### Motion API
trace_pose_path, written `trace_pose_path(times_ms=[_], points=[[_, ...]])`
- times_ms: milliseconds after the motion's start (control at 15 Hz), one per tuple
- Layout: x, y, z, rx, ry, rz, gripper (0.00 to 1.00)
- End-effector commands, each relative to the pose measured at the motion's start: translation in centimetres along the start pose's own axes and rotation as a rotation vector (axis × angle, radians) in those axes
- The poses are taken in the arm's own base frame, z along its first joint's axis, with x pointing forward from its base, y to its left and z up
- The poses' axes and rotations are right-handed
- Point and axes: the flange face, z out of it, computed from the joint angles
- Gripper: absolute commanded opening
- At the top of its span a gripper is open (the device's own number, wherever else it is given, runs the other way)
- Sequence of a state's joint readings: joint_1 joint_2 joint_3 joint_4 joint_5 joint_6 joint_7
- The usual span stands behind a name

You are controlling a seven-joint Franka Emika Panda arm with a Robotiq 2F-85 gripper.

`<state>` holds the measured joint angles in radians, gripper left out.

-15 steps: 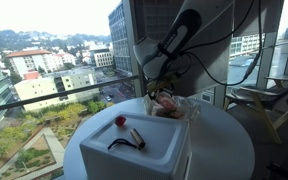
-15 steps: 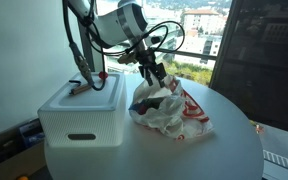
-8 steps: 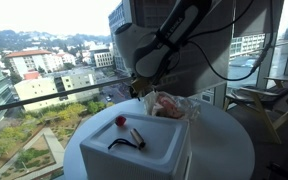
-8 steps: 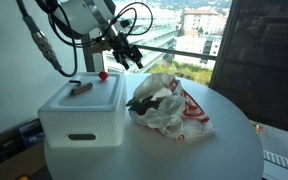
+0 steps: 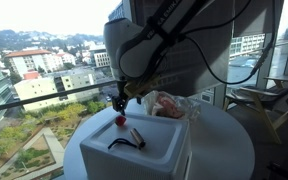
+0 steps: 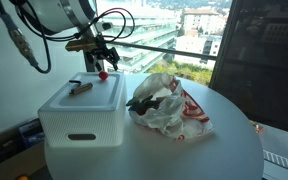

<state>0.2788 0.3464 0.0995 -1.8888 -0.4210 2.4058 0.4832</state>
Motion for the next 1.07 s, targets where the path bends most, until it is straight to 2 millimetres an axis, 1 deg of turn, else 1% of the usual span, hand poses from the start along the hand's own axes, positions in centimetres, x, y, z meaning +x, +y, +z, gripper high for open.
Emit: trace_pose_path(times_ms=[0,200,467,667,1000], points=[[-0.1,-0.1,-0.4,0.105,-0.040,-0.165,1.00],[-0.5,-0.8,-0.3,0.197,-0.085,-0.302,1.00],[-0.3,-1.0,1.5,0.208,-0.156,-0.460,1.00],[0.8,-1.2,3.0,0.178,-0.165,-0.514,1.00],[2.7,-2.1,4.8,0.154,-0.171,-0.555,1.00]])
